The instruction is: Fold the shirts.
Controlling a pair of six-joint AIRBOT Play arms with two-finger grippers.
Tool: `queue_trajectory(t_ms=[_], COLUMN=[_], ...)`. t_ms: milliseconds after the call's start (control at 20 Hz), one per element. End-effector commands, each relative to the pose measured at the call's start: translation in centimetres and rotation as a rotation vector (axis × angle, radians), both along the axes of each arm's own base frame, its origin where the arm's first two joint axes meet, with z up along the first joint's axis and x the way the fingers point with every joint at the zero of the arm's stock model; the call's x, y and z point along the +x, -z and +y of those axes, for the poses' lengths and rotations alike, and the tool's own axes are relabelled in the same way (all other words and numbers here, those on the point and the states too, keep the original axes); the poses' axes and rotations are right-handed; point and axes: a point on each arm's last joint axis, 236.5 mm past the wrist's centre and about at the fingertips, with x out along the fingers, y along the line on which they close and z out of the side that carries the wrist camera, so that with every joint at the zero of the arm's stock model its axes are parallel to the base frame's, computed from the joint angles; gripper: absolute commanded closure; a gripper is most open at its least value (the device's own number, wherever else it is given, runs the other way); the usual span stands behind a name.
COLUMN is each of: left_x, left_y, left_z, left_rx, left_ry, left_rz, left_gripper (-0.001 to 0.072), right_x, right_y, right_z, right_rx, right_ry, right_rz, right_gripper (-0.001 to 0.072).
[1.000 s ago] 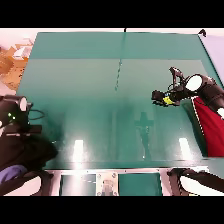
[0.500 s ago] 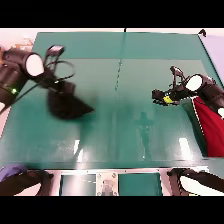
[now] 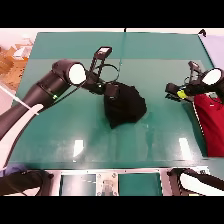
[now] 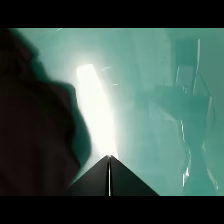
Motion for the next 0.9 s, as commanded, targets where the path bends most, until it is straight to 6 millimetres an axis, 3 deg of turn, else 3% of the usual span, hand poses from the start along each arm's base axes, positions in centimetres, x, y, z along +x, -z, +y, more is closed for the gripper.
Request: queue_trajectory(t_ms=[0, 100, 150, 200, 250, 300, 450, 500, 550, 600, 650, 700, 750, 850], left_x=[0.7, 1.3, 1.5, 1.4, 0.8, -0.1, -3.2, -3.9, -4.7, -5.8, -6.7, -7.7, -8.5, -9.3], left_y=[1.4, 2.6, 3.3, 4.3, 5.5, 6.9, 11.3, 12.3, 13.1, 13.9, 14.7, 15.5, 16.3, 17.8], left_z=[3.4, 7.2, 8.6, 9.4, 9.5, 9.2, 6.1, 4.9, 3.5, 2.3, 1.5, 0.5, -0.4, -2.2], left_rx=[0.022, 0.056, 0.061, 0.054, 0.039, 0.026, -0.079, -0.123, -0.159, -0.176, -0.174, -0.168, -0.163, -0.173], left_ry=[-0.047, -0.107, -0.139, -0.168, -0.18, -0.187, -0.192, -0.198, -0.199, -0.188, -0.182, -0.172, -0.165, -0.172], left_rz=[0.1, 0.175, 0.202, 0.236, 0.278, 0.318, 0.405, 0.408, 0.408, 0.407, 0.406, 0.412, 0.424, 0.449], left_gripper=[-0.0013, -0.0013, -0.0013, -0.0013, -0.0013, -0.0013, -0.0013, -0.0013, -0.0013, -0.0003, 0.0003, 0.0003, 0.0003, 0.0004], right_x=[-0.5, -0.5, -0.3, -0.3, -0.3, -0.3, 0.9, 1.2, 1.6, 1.8, 2.1, 2.4, 2.8, 3.5], right_y=[-0.2, -0.2, 0.0, 0.4, 0.8, 1.5, 3.3, 3.7, 4.2, 4.6, 4.9, 5.2, 5.6, 6.3], right_z=[-2.9, -4.0, -4.5, -4.9, -5.1, -5.2, -5.5, -5.1, -4.4, -3.4, -2.2, -0.8, 0.6, 3.3], right_rx=[0.004, 0.005, 0.004, 0.004, 0.004, 0.004, 0.006, 0.034, 0.071, 0.108, 0.138, 0.173, 0.207, 0.275], right_ry=[0.065, 0.093, 0.108, 0.118, 0.119, 0.117, 0.13, 0.143, 0.152, 0.131, 0.086, 0.045, 0.011, -0.035], right_rz=[0.02, 0.019, 0.014, 0.019, 0.031, 0.045, 0.047, 0.049, 0.053, 0.056, 0.051, 0.048, 0.042, 0.036], right_gripper=[0.0694, 0.0693, 0.0654, 0.0532, 0.0457, 0.0447, 0.0453, 0.0544, 0.0697, 0.0693, 0.0616, 0.0426, 0.0377, 0.0378])
